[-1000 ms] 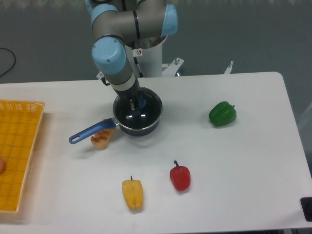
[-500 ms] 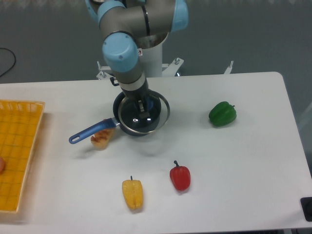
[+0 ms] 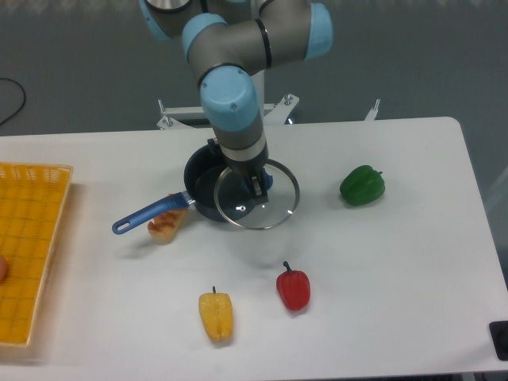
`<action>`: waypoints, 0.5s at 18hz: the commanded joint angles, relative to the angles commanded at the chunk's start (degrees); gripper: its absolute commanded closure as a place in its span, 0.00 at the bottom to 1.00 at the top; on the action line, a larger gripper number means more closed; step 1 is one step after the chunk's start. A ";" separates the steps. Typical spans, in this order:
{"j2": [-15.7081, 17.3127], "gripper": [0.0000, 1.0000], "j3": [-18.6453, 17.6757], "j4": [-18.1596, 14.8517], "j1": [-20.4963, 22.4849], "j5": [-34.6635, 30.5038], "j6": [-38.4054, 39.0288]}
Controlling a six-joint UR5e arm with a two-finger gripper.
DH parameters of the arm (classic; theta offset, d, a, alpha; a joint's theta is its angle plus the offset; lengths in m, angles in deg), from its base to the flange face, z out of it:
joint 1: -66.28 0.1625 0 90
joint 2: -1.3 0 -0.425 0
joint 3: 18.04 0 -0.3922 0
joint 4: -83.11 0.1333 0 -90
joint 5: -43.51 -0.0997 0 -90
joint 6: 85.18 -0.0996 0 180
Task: Open the lid
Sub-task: 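Raise the held lid and move it away from the saucepan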
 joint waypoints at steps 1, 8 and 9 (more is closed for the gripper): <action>-0.53 0.34 0.79 -0.09 0.35 0.26 -0.09; -1.06 0.34 1.68 -0.18 0.44 0.53 0.00; -1.06 0.34 1.68 -0.18 0.44 0.44 0.00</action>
